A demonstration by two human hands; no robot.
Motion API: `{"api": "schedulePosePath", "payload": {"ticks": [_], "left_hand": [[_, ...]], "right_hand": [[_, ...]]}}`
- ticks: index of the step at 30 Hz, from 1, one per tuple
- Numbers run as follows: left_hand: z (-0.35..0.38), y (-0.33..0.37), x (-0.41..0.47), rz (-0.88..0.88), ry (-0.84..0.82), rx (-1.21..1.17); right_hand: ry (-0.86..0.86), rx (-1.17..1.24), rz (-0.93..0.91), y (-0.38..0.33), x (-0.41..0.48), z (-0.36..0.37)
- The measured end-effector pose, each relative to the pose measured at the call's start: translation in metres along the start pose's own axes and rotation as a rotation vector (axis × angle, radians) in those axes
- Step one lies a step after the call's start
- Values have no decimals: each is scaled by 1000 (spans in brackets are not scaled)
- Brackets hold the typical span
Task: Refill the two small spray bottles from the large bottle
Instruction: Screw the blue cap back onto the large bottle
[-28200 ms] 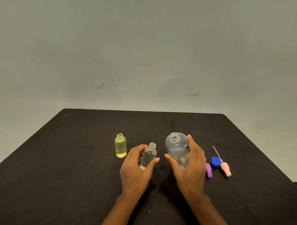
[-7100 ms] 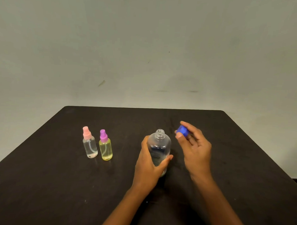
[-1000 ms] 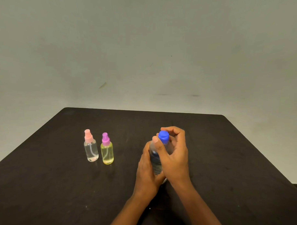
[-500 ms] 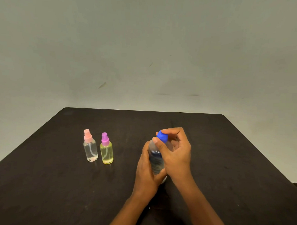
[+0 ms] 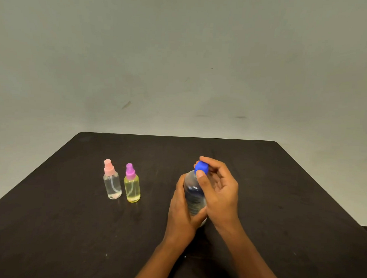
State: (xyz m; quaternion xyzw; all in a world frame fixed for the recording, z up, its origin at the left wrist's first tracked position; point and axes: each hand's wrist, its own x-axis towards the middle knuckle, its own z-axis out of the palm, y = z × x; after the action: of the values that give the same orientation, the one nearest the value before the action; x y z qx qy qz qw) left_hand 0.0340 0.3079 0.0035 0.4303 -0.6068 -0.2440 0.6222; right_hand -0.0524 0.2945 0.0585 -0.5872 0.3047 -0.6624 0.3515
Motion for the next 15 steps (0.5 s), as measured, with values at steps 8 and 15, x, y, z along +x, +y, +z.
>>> {"api": "schedulePosePath", "payload": {"ticks": [8,15], "left_hand": [[-1,-3,0,-9,-10,23],[0,1,0,0,2,1]], "right_hand": [[161,-142,46,3,2,9],[-2,-15,5,1,0,1]]}}
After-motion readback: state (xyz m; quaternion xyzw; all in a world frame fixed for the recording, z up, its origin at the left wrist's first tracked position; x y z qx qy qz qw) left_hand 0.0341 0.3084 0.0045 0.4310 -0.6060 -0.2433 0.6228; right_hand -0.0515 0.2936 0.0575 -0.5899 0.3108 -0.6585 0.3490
